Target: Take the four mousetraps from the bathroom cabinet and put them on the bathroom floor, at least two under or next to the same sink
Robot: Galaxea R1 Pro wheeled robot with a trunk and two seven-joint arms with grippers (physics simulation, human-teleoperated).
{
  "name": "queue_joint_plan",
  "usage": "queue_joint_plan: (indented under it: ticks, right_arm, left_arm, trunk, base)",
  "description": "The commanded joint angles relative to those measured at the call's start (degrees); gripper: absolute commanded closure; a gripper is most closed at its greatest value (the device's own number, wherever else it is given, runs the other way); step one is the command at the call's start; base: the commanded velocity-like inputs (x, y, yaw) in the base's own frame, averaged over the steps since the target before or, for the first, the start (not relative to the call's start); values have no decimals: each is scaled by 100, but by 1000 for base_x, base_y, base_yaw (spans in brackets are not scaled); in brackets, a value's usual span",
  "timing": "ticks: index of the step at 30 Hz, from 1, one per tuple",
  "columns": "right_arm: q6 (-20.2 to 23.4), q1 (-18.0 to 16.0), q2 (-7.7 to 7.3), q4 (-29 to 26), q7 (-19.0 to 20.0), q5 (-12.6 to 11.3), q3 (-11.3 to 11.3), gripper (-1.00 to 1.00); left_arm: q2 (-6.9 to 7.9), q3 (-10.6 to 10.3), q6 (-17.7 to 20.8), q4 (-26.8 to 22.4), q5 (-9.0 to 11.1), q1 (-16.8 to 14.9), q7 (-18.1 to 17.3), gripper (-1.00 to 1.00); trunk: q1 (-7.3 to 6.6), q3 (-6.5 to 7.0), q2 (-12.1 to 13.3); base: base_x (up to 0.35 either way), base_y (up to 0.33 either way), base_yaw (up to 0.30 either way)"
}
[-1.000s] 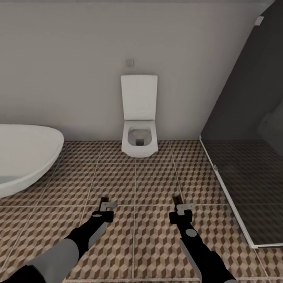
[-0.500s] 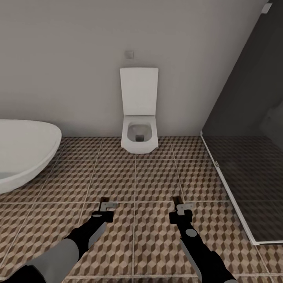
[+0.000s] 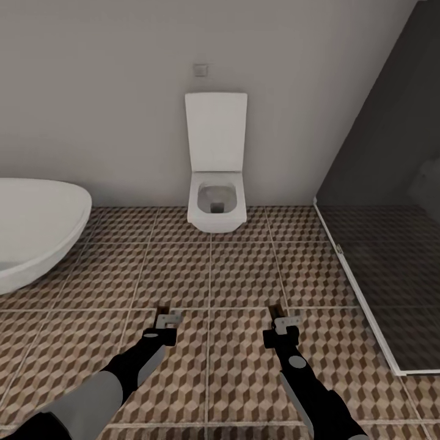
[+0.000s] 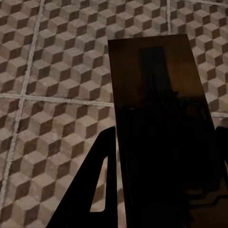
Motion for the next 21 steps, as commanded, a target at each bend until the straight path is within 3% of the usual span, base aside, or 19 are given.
queue_joint_plan:
  ticks: [1, 21]
  right_arm:
    - [22, -3, -4, -9, -29, -49, 20, 100]
    - [22, -3, -4, -9, -29, -43, 20, 100]
  left_arm:
    - [2, -32, 31, -12, 15, -3, 34, 100]
    - [-49, -33, 28, -6, 15, -3, 35, 100]
  trunk:
    - [22, -32, -44]
    - [461, -575, -846]
  base:
    - [0, 0, 0]
    - [0, 0, 0]
